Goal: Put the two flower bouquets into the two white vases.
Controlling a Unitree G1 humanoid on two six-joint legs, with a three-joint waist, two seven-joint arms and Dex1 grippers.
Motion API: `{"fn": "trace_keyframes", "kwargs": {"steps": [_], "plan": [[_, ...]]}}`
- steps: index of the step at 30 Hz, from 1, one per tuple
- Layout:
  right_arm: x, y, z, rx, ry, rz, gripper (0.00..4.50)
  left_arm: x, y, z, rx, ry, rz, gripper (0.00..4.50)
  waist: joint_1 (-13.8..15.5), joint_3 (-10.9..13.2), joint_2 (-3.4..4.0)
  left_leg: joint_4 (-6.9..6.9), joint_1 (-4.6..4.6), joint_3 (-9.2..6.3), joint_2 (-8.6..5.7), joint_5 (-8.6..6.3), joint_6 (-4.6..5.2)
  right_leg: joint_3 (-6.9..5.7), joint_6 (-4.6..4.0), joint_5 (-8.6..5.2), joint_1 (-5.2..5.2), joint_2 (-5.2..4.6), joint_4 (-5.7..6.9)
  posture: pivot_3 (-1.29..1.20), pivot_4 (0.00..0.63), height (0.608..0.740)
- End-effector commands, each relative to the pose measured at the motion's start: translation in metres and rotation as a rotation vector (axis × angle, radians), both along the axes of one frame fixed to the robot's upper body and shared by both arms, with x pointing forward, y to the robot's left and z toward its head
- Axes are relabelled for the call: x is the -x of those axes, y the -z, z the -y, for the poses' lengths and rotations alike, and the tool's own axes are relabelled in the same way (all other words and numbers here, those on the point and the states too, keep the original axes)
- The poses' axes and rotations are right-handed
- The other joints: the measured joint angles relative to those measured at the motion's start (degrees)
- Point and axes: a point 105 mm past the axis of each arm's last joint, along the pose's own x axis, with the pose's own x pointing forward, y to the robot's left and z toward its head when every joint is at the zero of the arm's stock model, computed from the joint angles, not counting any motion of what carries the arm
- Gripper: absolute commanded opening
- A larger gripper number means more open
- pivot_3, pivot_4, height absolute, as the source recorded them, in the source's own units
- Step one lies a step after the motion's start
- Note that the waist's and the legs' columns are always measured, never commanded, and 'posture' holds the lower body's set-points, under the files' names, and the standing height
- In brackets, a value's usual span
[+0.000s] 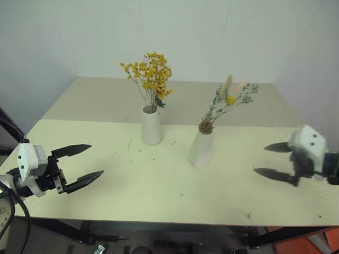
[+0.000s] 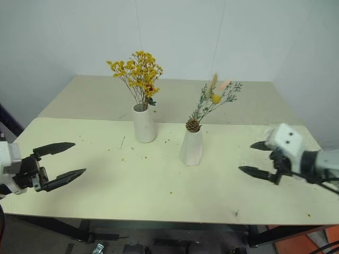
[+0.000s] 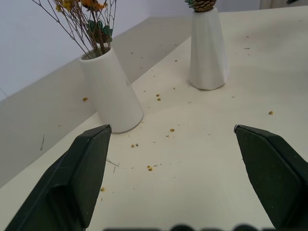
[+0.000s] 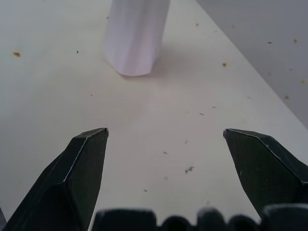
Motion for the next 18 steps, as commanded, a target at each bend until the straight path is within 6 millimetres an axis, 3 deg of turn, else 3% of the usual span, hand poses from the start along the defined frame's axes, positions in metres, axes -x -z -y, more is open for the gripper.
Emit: {"fn": "trace_keyframes", "kwargs": {"steps": [1,5,18], "plan": [[0.003,-0.026,0.015,0.02,0.003,0.071,4.5,0.007,-0.017,0.0,0.0,-0.022,0.056,4.48,0.0,0.0,0.0,0.0,0.0,0.01,0.0,0.0,0.0,0.02,0.0,0.0,0.0,0.0,0.0,0.0,0.15,0.74],[0.001,-0.024,0.023,0.05,0.032,0.064,4.5,0.007,-0.018,0.0,-0.001,-0.026,0.041,4.48,0.0,0.0,0.01,0.0,0.04,0.07,0.01,0.0,0.0,0.04,0.13,-0.07,0.02,0.0,0.01,0.0,0.15,0.74],[0.005,-0.013,0.026,0.066,0.063,0.053,4.5,-0.003,-0.018,-0.01,-0.074,-0.089,0.027,4.48,0.0,0.0,0.02,-0.01,0.01,0.11,0.0,0.0,0.0,0.1,0.17,-0.1,-0.03,0.0,0.01,0.0,0.15,0.74]]}}
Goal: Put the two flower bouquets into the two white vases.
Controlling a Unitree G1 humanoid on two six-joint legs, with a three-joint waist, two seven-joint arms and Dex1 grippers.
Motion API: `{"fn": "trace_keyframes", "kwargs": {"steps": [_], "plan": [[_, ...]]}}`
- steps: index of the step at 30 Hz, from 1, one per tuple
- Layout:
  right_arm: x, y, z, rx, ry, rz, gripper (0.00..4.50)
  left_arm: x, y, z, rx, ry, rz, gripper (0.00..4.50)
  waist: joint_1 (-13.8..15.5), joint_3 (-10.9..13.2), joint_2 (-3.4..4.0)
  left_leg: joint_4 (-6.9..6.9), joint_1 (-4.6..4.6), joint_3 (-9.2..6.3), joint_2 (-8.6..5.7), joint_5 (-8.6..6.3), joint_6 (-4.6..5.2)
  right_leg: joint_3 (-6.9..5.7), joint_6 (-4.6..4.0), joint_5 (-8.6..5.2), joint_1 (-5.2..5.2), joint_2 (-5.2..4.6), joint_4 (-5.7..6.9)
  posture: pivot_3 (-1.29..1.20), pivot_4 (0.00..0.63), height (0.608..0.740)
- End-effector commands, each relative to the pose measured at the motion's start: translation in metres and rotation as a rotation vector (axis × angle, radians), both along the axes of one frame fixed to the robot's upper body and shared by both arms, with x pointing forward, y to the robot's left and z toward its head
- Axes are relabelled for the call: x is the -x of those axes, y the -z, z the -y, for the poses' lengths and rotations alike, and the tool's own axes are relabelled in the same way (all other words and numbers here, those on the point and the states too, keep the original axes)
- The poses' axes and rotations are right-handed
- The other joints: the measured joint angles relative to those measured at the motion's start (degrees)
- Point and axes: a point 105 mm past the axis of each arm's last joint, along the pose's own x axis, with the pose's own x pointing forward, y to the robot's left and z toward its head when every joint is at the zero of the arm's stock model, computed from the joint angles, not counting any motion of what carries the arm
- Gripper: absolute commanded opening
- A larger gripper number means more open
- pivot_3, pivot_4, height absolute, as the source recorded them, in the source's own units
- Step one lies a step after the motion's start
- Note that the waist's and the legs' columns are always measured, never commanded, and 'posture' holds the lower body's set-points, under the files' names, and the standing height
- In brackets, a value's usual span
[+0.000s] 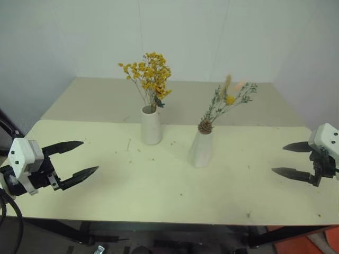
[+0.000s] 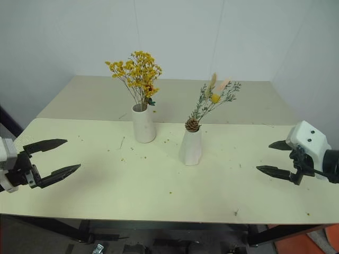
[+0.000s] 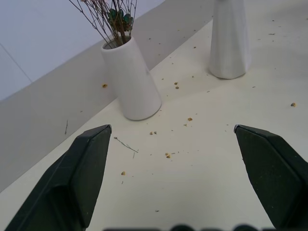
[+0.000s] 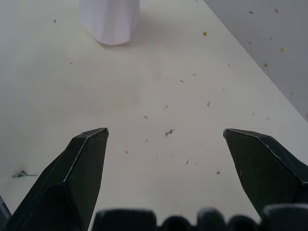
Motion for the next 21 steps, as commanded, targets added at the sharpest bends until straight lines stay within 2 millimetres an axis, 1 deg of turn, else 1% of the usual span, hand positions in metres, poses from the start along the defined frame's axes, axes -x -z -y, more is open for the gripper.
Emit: {"fn": "trace_keyframes", "kwargs": {"steps": [1,5,9,12,15,17,21], "plan": [[0.002,-0.017,-0.004,0.01,-0.015,0.077,4.5,0.0,-0.008,-0.001,-0.04,0.004,0.044,4.48,0.0,0.0,0.0,0.0,0.01,0.0,0.0,0.0,0.0,0.0,0.0,0.0,0.0,0.0,0.0,0.0,0.15,0.74],[0.0,-0.018,-0.006,0.005,-0.012,0.091,4.5,-0.005,-0.012,0.002,-0.016,0.012,0.059,4.48,0.0,0.0,0.0,0.0,0.0,0.0,0.0,0.0,0.0,0.0,0.01,0.0,0.0,0.01,0.0,0.0,0.15,0.74],[-0.001,-0.017,-0.006,0.0,-0.008,0.096,4.5,-0.008,-0.013,0.003,-0.025,0.019,0.06,4.48,0.0,0.0,0.0,-0.01,0.0,0.0,0.01,0.0,0.0,0.0,0.0,0.0,0.0,0.01,0.0,0.0,0.15,0.74],[0.0,-0.011,-0.01,-0.011,-0.013,0.092,4.5,-0.018,-0.014,-0.004,-0.046,-0.043,0.093,4.48,0.0,0.0,0.0,-0.02,0.0,-0.01,0.01,0.0,0.0,0.0,-0.01,0.01,-0.01,0.02,0.0,0.0,0.15,0.74],[-0.001,-0.008,-0.013,-0.019,-0.014,0.093,4.5,-0.018,-0.014,-0.003,-0.036,-0.037,0.105,4.48,-0.1,0.0,0.0,-0.02,0.0,-0.01,0.0,0.0,0.0,0.01,-0.01,0.01,0.0,0.02,0.0,0.0,0.15,0.74],[0.0,-0.01,-0.014,-0.02,-0.031,0.091,4.5,-0.016,-0.015,0.0,-0.031,-0.025,0.107,4.48,-0.1,0.0,0.0,-0.02,-0.01,0.0,0.0,0.0,0.0,0.02,-0.02,0.02,-0.01,0.0,-0.01,0.0,0.15,0.74],[-0.001,-0.011,-0.01,-0.009,-0.025,0.088,4.5,-0.014,-0.011,0.0,-0.04,-0.015,0.1,4.48,-0.1,0.0,0.0,-0.02,-0.01,0.0,0.0,0.0,0.0,0.01,-0.05,0.03,-0.01,0.0,0.0,0.0,0.15,0.74]]}}
